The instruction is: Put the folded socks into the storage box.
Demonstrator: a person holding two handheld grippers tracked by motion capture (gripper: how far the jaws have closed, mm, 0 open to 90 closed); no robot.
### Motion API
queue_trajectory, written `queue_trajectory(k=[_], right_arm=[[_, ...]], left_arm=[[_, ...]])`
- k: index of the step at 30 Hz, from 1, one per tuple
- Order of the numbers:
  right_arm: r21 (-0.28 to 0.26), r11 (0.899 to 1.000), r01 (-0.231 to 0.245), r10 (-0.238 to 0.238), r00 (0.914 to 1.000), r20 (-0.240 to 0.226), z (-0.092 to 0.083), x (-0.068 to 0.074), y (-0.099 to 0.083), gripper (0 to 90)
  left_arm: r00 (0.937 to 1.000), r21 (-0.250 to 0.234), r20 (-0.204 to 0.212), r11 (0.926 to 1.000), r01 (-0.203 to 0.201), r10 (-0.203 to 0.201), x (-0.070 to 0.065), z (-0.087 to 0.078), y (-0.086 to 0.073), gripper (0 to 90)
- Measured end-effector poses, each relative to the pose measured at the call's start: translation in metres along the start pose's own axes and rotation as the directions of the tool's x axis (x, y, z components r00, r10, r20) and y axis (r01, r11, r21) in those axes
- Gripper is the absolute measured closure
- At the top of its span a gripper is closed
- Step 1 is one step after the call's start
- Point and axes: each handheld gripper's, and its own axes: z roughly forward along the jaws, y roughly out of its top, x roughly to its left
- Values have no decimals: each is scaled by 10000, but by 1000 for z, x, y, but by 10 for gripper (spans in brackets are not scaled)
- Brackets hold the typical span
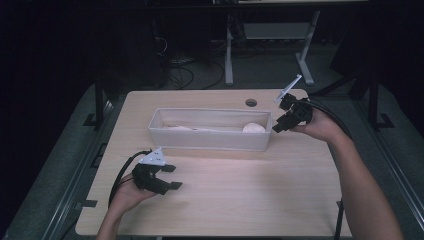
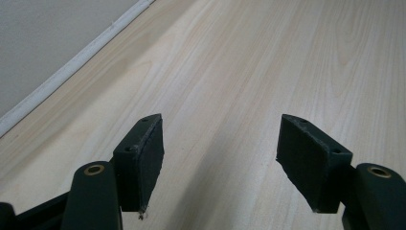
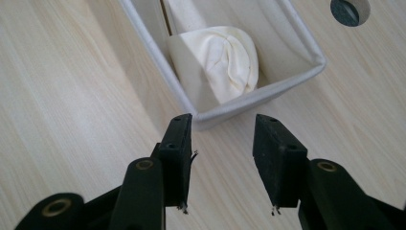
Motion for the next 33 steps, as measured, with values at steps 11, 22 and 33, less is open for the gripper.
queue_trajectory(k=[11, 22, 33], right_arm=[[-165, 9996, -238, 237, 9997, -43, 0, 3, -23, 550], [-297, 9986, -441, 439, 9990, -73, 1, 6, -39, 525], [-460, 9972, -585, 575, 9981, -237, 5, 13, -56, 498]], left_arm=[[10000, 60, -18, 10000, 67, -67, 0, 1, -1, 323], [9998, 12, -121, 9998, 181, -181, 3, -2, -4, 319], [9997, 3, -135, 9998, 213, -213, 4, -2, -3, 308]])
